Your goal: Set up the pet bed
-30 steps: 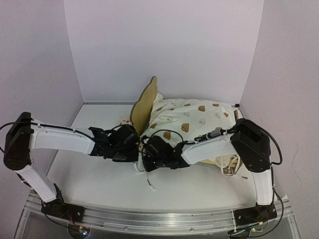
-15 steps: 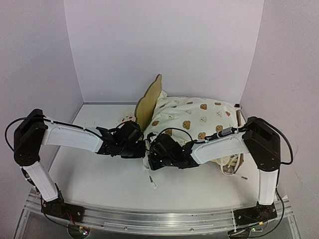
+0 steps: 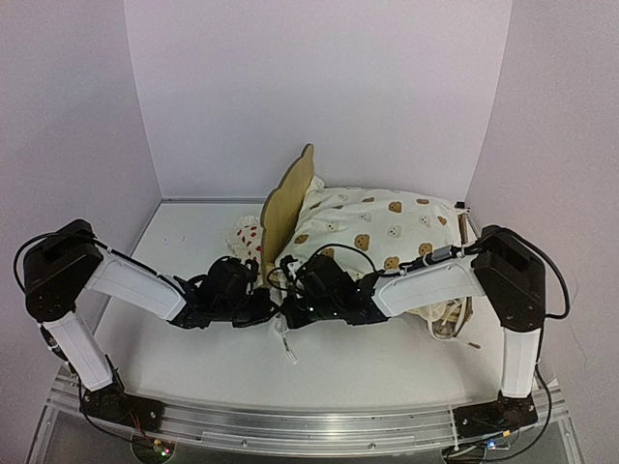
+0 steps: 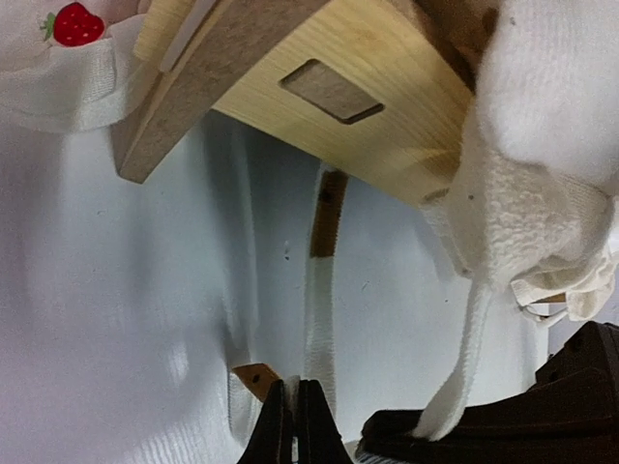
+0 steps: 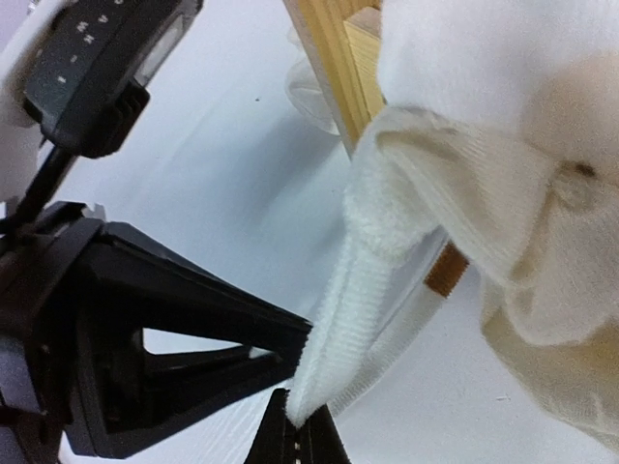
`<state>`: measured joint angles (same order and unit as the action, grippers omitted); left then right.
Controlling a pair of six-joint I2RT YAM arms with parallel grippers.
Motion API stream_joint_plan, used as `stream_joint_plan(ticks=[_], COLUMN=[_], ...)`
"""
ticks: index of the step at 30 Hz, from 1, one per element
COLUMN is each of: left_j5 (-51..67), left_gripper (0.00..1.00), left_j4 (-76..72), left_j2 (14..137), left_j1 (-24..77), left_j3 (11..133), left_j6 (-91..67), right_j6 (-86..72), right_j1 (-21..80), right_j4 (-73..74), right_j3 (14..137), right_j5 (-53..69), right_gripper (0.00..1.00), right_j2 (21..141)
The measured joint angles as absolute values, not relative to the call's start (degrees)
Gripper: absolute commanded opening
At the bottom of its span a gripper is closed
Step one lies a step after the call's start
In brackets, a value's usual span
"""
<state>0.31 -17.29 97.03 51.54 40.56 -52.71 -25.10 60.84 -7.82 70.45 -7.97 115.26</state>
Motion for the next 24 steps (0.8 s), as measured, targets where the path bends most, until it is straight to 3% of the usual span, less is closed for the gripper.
stream_joint_plan(ticks=[14,24], left_j5=[4.32,7.12], left_gripper=[0.0,0.0], left_j4=[-25.53,-27.55], left_j2=[98.82,100.67], left_j1=[50.27,49.8], left_j3=[39.7,40.5], left_j6=[-54.15,-53.45], right_j6=[-27.09,-26.04], right_j1=[57.47,56.15], right_j4=[-11.58,-11.43], right_j3=[68.75,63.84], right_j5=[1.57,5.61], right_gripper=[0.18,0.39], right_j2=[115.01,109.67])
